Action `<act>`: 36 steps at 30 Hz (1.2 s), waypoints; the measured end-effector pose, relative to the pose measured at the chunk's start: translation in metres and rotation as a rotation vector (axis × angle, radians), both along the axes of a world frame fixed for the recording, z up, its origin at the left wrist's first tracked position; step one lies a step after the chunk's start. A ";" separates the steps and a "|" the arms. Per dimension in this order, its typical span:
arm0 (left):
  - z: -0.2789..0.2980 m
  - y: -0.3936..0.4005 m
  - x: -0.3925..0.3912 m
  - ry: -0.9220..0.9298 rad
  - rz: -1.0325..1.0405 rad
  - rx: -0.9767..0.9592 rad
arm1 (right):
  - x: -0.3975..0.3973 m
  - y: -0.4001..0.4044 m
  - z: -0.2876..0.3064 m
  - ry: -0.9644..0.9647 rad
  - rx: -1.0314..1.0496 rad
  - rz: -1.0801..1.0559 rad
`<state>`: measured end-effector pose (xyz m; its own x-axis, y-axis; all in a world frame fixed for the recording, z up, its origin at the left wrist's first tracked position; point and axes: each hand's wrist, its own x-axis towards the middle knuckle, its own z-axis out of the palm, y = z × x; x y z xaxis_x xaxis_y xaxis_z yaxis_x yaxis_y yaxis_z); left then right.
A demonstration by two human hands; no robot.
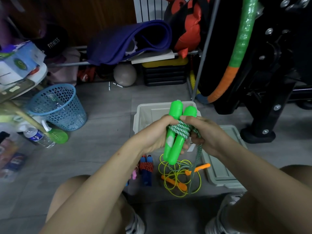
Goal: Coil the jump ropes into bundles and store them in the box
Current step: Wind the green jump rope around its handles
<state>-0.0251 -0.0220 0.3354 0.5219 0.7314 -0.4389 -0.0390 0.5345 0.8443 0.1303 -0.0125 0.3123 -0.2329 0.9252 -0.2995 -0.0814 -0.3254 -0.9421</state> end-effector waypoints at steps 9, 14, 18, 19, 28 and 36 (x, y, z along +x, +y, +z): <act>-0.005 0.003 -0.001 0.100 0.005 -0.013 | -0.006 0.001 -0.011 0.004 -0.057 0.008; 0.001 -0.001 -0.003 0.000 -0.089 -0.035 | -0.007 0.002 -0.015 0.067 -0.055 0.037; -0.002 -0.007 -0.005 -0.044 -0.073 -0.012 | -0.008 0.002 -0.011 0.102 -0.024 0.001; -0.002 -0.009 -0.005 -0.019 -0.090 -0.015 | -0.007 0.004 -0.011 0.112 -0.023 -0.053; -0.011 -0.021 0.008 -0.055 0.017 0.036 | -0.002 0.010 -0.005 0.145 0.062 -0.136; -0.002 -0.014 0.001 -0.075 -0.057 0.068 | -0.002 0.004 -0.003 0.276 0.063 -0.112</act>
<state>-0.0240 -0.0362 0.3333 0.5927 0.7266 -0.3475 -0.0746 0.4792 0.8745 0.1282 -0.0086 0.3097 -0.1931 0.9646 -0.1798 -0.3690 -0.2412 -0.8976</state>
